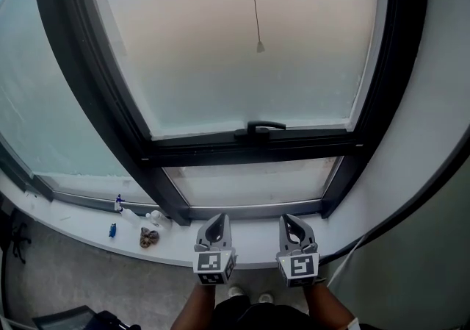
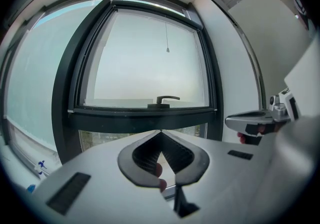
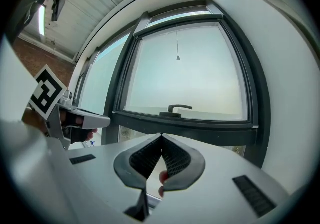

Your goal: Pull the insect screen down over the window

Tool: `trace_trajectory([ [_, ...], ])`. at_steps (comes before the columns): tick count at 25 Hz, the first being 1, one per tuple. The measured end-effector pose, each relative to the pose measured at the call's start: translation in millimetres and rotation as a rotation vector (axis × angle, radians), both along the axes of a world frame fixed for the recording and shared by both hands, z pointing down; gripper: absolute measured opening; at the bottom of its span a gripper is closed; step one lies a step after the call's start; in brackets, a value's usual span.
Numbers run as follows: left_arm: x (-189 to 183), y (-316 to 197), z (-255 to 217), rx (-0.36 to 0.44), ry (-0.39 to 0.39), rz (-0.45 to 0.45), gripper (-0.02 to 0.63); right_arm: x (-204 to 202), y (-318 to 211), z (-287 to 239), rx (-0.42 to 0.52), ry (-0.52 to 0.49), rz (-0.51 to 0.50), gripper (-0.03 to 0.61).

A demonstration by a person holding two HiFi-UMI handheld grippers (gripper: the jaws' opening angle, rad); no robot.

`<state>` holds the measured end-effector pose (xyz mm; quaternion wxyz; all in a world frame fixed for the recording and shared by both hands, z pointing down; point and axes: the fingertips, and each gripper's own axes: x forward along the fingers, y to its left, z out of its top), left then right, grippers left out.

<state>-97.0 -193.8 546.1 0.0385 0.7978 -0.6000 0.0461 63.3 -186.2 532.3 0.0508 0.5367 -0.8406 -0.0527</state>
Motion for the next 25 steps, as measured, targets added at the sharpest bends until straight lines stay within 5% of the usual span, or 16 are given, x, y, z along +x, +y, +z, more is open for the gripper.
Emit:
trace_trajectory([
  [8,-1,-56,-7,-0.022,0.023,0.063,0.002,4,-60,0,0.008,-0.015,0.066,0.002],
  [25,-17,-151,-60,0.152,-0.038,0.191,0.002,-38,-146,-41,0.117,-0.044,0.137,0.002],
])
